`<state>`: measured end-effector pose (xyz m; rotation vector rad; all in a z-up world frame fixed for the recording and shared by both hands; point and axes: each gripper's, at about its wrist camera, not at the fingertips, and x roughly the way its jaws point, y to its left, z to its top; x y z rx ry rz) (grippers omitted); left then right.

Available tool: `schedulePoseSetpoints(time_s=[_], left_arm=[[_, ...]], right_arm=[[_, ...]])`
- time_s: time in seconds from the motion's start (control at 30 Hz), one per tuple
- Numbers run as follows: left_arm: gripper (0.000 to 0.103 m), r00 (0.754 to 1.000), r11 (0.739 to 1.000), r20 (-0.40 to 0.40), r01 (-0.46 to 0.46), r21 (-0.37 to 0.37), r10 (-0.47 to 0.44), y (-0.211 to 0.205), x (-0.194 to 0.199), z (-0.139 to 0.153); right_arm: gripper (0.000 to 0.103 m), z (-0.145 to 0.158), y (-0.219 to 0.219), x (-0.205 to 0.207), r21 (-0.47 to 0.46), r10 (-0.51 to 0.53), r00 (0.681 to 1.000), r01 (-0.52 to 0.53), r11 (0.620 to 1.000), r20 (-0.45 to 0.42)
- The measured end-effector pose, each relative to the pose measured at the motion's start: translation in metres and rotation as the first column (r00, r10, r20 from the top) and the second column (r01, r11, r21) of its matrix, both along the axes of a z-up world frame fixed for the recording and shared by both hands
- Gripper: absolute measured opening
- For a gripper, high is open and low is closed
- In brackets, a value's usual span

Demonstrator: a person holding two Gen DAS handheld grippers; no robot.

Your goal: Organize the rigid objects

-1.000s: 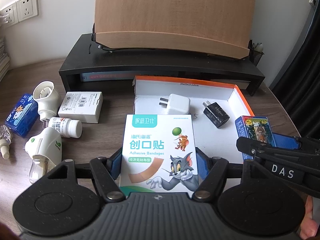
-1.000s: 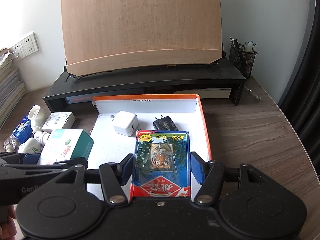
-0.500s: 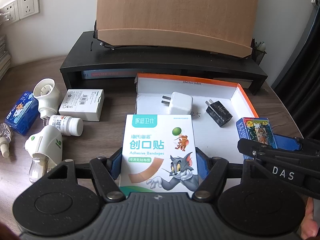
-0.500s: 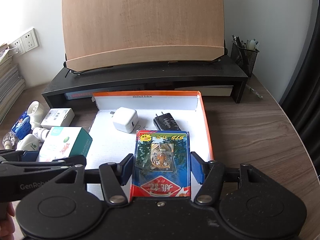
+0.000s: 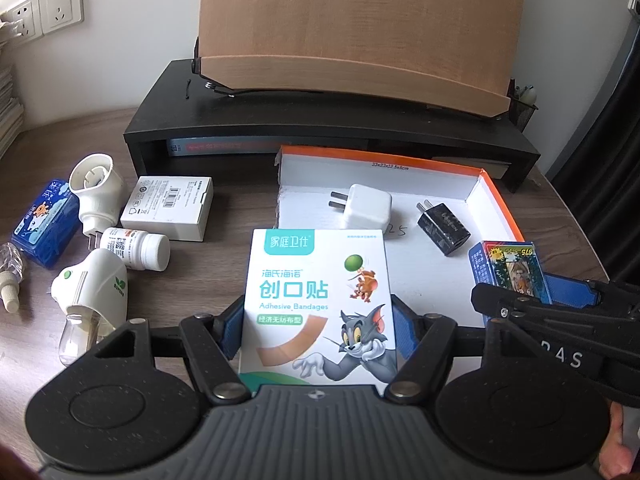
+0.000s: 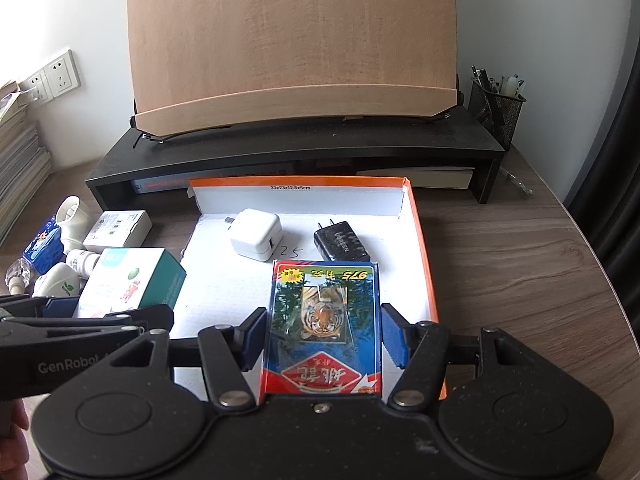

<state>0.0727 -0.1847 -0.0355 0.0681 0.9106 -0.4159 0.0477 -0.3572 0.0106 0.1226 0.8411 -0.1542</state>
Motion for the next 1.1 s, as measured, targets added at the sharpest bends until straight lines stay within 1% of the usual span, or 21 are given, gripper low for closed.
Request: schedulePoseSetpoints(time_s=[1.1], left_arm=[[0.071, 1.0, 1.0, -0.008, -0.01, -0.004, 0.01, 0.0039, 0.0049, -0.0031]], right_arm=[[0.072, -0.0076, 0.005, 0.0056, 0.01, 0.016, 0.999, -0.015, 1.0, -0.029]])
